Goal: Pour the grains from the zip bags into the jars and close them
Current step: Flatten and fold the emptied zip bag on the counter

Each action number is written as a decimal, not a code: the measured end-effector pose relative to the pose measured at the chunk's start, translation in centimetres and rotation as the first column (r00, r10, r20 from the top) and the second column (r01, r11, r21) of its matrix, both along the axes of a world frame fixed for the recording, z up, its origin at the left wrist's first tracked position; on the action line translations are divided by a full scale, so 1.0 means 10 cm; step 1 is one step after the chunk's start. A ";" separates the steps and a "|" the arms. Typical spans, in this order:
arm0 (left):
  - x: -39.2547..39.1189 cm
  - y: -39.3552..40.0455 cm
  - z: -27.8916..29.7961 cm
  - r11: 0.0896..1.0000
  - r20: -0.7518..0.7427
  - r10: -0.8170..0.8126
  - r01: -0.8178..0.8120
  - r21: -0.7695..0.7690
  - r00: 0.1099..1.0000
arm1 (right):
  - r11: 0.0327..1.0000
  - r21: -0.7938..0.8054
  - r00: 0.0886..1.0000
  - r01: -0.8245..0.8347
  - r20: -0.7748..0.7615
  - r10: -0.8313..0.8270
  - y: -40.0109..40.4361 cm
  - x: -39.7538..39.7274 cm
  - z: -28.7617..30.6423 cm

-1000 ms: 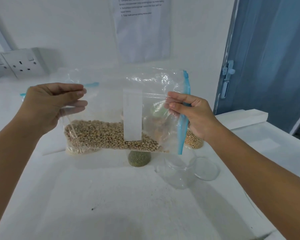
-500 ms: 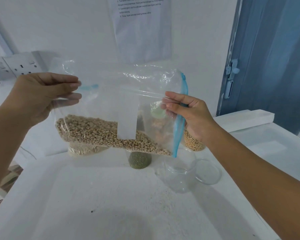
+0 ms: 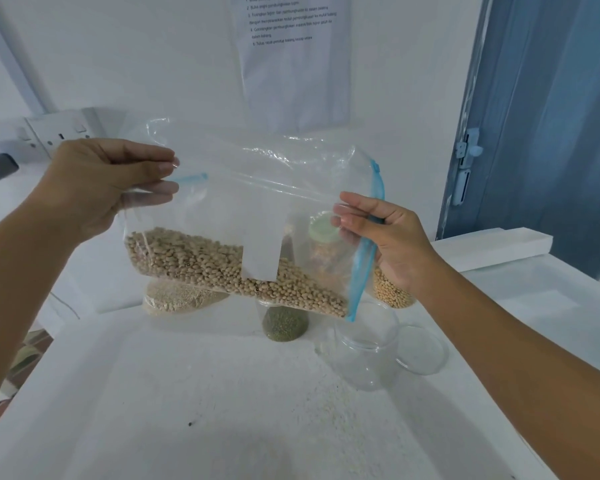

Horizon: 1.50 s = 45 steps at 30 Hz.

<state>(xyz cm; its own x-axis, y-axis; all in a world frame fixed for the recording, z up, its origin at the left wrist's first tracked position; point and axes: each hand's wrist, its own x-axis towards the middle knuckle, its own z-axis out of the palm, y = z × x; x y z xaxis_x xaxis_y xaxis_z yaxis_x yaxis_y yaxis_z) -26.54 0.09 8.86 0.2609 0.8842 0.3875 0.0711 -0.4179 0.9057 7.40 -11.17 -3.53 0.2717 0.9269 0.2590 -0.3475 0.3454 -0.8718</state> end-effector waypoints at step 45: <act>0.12 0.06 0.21 0.997 -0.072 -0.051 0.054 0.046 0.996 | 1.000 -0.004 0.998 0.015 -0.065 -0.015 0.01 -0.02 -0.04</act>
